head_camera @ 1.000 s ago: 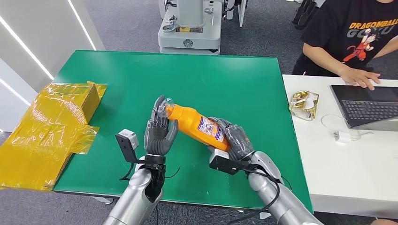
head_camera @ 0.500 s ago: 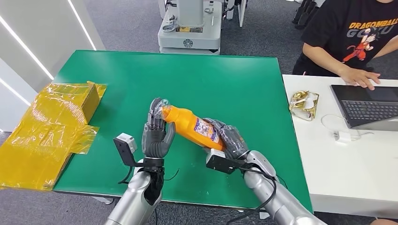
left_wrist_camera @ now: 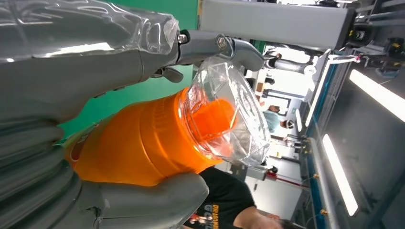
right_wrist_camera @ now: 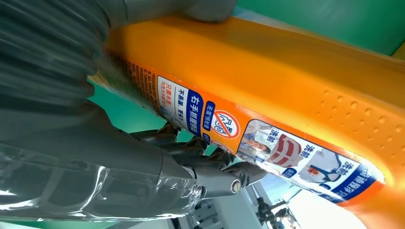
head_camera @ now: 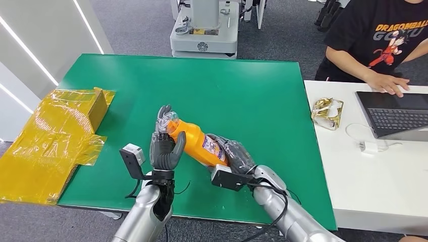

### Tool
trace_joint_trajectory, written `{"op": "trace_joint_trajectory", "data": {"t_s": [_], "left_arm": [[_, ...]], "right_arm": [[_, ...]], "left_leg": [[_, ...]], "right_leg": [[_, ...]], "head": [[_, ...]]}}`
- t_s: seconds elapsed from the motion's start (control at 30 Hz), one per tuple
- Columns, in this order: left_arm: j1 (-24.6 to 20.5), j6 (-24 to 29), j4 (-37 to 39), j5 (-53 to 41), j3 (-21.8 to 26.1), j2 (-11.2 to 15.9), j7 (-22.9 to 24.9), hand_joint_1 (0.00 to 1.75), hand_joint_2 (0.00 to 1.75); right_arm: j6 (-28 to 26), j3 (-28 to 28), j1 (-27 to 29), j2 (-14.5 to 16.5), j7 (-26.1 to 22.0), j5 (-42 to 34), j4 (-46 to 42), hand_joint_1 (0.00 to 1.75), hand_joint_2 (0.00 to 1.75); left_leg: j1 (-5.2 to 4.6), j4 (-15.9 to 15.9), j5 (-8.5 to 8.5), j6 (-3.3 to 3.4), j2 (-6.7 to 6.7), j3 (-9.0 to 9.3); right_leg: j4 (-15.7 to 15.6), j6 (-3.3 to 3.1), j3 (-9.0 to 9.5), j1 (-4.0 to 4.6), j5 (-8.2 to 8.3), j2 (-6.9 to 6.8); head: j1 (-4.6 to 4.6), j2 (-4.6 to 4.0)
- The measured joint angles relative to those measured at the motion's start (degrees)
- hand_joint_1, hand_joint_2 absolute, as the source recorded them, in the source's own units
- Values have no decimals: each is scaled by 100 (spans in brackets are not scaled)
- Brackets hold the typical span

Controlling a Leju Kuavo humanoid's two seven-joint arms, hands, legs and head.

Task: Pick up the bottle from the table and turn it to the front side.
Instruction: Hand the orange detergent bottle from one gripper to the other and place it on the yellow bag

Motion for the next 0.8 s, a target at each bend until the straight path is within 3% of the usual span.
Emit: {"op": "trace_joint_trajectory", "data": {"t_s": [0.53, 0.57, 0.7, 0.8], "left_arm": [[182, -128, -76, -47, 56, -7, 48, 0, 175], [187, -129, -76, -60, 56, -7, 50, 6, 175], [195, -130, -76, -109, 60, -6, 63, 170, 175], [192, -134, -76, -122, 65, -8, 66, 175, 175]], "right_arm": [[186, 361, -79, 63, 35, 31, 110, 175, 175], [190, 370, -83, 63, 38, 35, 114, 175, 175], [188, 421, -91, 63, 45, 45, 122, 175, 175], [188, 450, -107, 63, 69, 49, 122, 175, 175]], "left_leg": [[0, 1, 0, 0, 1, 0], [0, 1, 0, 0, 1, 0], [0, 1, 0, 0, 1, 1], [0, 1, 0, 0, 1, 1]], "right_leg": [[-1, 0, 0, 0, 0, 0], [-1, 0, 0, 0, 0, 0], [-1, 0, 0, 0, 0, 1], [-1, 0, 0, 0, 0, 1]], "head": [[0, 0], [0, 0], [0, 0], [1, 0]]}}
